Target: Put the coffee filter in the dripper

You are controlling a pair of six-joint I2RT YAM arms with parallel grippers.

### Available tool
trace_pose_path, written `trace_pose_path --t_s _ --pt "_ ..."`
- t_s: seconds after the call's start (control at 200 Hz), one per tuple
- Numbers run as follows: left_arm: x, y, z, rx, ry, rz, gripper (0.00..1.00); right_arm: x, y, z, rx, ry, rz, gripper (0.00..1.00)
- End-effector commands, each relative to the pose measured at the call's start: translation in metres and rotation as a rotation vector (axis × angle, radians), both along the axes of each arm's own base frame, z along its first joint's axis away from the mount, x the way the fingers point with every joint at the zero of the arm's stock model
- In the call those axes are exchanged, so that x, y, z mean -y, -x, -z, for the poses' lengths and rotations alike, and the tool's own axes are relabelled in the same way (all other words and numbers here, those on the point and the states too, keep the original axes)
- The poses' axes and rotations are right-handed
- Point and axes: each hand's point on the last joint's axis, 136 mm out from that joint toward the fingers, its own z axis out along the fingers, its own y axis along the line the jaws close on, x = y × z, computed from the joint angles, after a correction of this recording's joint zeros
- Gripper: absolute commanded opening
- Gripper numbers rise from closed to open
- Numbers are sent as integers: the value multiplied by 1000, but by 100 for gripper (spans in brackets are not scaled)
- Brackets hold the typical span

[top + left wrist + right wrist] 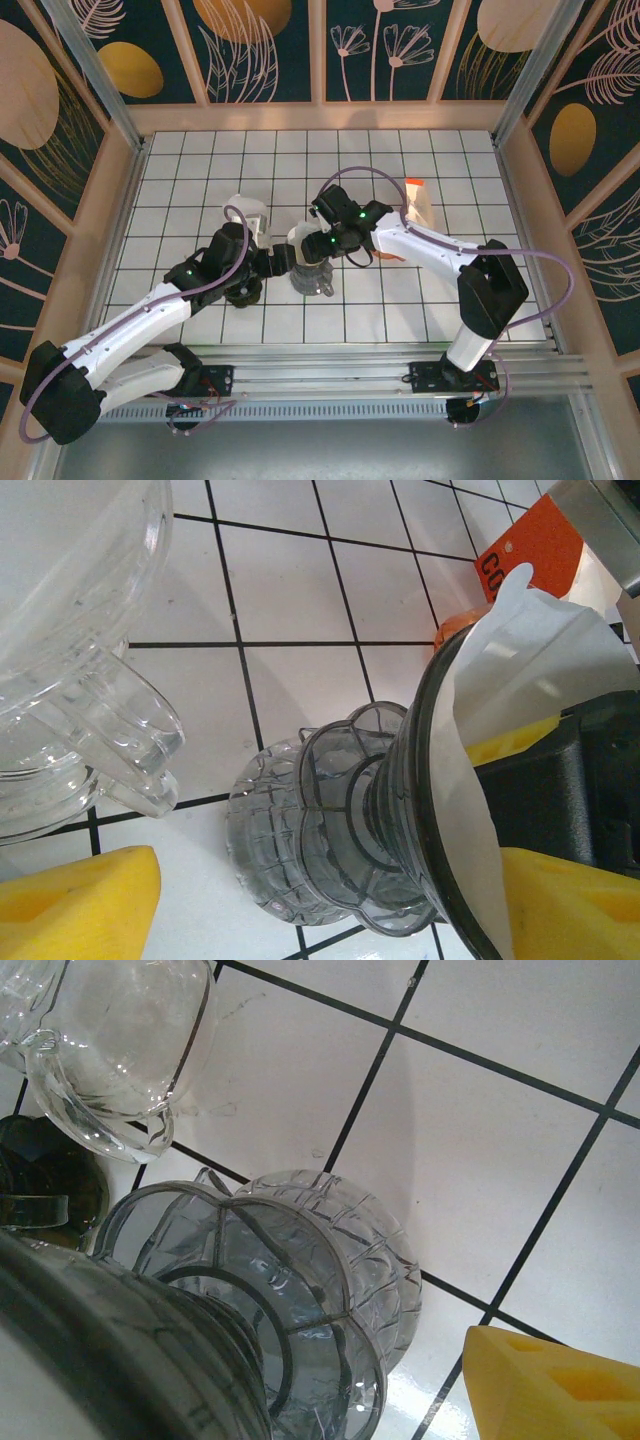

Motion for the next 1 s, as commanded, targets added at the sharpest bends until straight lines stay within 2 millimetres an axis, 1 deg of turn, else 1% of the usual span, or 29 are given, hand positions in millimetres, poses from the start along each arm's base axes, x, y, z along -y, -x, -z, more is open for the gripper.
trace_pose_path --t_s 0.0,0.125,0.285,0.56,0.706,0.856,0.996 --pt "0 2 7 -2 -15 10 85 -3 -2 -4 41 10 -14 71" --pt "-1 2 6 -3 -14 8 85 -9 -8 -23 86 -34 -9 72" --pt "-2 3 9 -10 -19 6 85 -10 -11 -38 116 -67 1 72" --pt "-1 3 9 -11 -20 5 84 -7 -12 -53 141 -87 18 72" --pt "-2 3 9 -12 -21 2 84 -6 -13 -64 162 -107 24 72" --pt "-2 2 8 -12 -21 -2 84 -4 -16 -85 202 -137 39 73" --pt "-3 2 9 -12 -25 -4 84 2 -19 -107 244 -163 61 73"
